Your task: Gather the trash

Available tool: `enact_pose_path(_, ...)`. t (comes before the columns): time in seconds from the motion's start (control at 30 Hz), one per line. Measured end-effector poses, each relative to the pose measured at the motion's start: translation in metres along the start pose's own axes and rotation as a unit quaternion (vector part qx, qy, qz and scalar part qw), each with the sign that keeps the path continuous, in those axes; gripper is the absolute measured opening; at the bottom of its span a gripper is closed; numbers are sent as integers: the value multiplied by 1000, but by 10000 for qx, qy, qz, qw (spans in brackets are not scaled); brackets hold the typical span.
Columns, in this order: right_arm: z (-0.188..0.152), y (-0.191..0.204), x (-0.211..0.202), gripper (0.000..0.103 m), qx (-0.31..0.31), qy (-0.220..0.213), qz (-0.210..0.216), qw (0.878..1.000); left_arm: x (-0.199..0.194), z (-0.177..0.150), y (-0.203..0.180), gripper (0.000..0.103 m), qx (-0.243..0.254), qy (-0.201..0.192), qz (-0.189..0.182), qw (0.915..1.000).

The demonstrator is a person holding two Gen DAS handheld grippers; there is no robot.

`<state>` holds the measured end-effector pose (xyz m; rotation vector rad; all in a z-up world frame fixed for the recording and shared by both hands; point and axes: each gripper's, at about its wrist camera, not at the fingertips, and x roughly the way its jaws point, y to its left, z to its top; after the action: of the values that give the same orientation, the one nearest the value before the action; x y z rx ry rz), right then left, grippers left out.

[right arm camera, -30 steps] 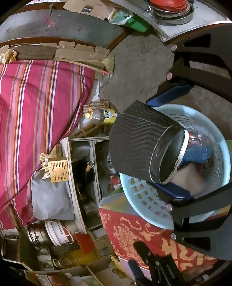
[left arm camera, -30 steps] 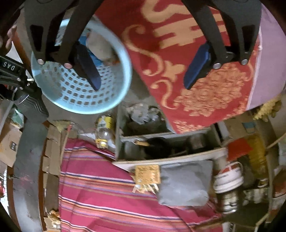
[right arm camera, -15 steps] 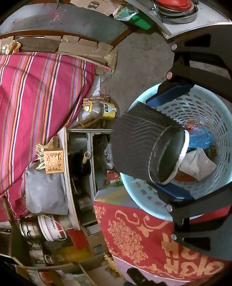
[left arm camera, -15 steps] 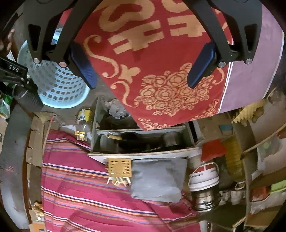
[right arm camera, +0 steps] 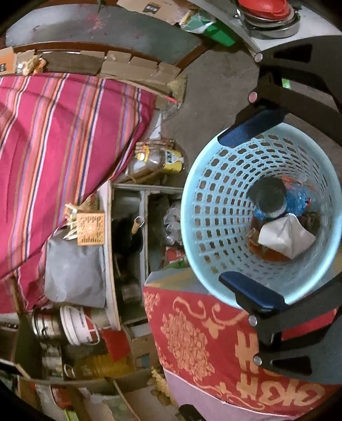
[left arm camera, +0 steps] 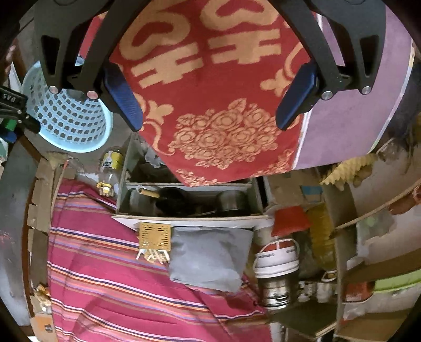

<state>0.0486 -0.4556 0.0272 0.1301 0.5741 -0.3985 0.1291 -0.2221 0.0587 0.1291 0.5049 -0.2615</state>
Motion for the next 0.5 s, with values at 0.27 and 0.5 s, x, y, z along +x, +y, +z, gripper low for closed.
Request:
enact_pose_path(0.27,0,27,-45,98,-15,-387,293,9988,-46,-10,36,98,-86,-323,264,9991)
enact_pose_path(0.5,-21,68,-80,98,-334,-597,630,9957,-78,-29,69,98,-207,-489,576,9969)
